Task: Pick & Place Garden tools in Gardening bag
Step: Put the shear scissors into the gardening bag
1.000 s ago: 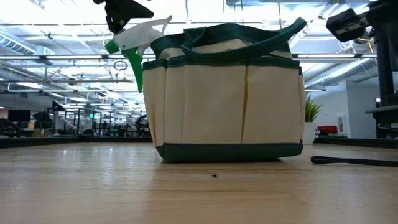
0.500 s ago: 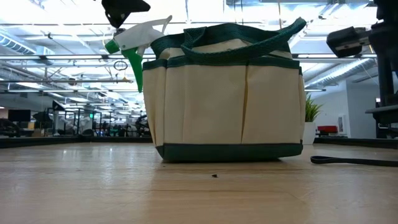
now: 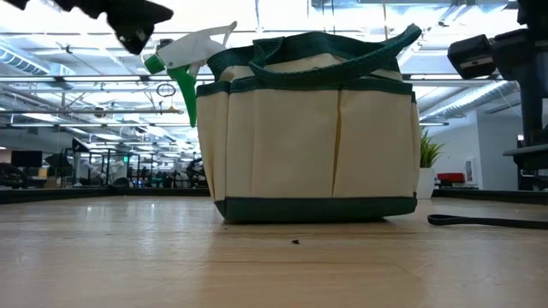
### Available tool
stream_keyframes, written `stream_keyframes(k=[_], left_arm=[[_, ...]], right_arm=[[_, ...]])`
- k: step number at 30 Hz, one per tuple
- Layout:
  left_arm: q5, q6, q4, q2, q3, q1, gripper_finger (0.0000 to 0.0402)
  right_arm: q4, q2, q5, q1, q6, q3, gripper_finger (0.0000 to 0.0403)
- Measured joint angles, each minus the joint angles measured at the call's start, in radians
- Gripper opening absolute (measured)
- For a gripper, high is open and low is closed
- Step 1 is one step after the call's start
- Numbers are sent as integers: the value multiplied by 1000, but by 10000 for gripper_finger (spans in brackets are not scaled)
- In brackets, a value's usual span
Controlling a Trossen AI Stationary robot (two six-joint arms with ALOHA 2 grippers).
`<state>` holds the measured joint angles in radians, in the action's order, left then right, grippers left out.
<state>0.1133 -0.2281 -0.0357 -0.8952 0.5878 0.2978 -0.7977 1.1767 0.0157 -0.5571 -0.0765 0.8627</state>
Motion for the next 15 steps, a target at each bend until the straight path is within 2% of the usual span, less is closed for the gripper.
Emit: stream_keyframes(k=[4, 8, 15], left_arm=[[1, -6, 3, 79, -64, 21, 175], [31, -2, 4, 142, -116, 39, 175], [55, -16, 1, 221, -180, 58, 175]], right_arm=[[60, -1, -46, 0, 1, -16, 149], [125, 0, -46, 0, 5, -78, 167], [236, 0, -44, 18, 8, -162, 168]])
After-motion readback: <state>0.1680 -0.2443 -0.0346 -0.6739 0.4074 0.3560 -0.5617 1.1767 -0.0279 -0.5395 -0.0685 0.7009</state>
